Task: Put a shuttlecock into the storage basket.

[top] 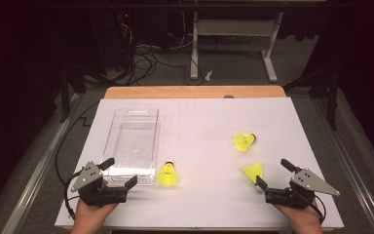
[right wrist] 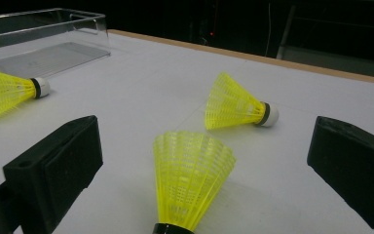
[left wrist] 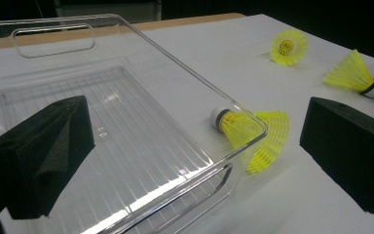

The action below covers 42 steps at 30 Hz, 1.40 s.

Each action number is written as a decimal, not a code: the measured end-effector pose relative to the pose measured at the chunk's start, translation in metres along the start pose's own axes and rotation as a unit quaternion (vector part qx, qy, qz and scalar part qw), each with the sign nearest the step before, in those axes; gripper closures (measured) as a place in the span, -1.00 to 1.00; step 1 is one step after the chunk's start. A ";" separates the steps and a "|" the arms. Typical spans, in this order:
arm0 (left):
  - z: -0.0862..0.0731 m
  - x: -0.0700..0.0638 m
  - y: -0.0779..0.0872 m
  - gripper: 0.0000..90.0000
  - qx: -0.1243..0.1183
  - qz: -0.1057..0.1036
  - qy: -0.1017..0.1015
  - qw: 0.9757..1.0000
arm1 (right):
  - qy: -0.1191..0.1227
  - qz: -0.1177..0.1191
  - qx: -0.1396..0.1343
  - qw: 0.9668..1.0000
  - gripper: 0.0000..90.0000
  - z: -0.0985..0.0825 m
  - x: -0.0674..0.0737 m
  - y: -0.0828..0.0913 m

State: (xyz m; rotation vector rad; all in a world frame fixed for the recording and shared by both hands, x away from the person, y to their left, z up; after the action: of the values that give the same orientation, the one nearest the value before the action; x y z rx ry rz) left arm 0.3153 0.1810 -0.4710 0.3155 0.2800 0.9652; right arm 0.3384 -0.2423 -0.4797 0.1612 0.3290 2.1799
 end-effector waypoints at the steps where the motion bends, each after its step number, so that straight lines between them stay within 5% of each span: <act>1: 0.000 0.000 0.000 -0.99 -0.001 0.000 0.001 1.000 | 0.000 0.000 -0.001 1.000 -0.99 0.000 0.000 0.000; 42: -0.002 -0.002 0.000 -1.00 0.008 -0.006 -0.006 1.000 | -0.020 0.002 -0.013 1.000 -0.99 0.001 -0.002 0.001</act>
State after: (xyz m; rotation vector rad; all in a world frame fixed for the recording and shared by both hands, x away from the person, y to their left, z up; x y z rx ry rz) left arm 0.3136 0.1795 -0.4726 0.3342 0.2798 0.9484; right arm 0.3385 -0.2443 -0.4784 0.1897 0.2778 2.1802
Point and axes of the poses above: each handheld gripper's, and its own axes: y roughly backward along the jaws, z roughly out of its top, x roughly to its left, the point moved 10 cm from there along -y, roughly forward along the jaws, and after that the axes turned 5 degrees about z, right-handed, at the moved point
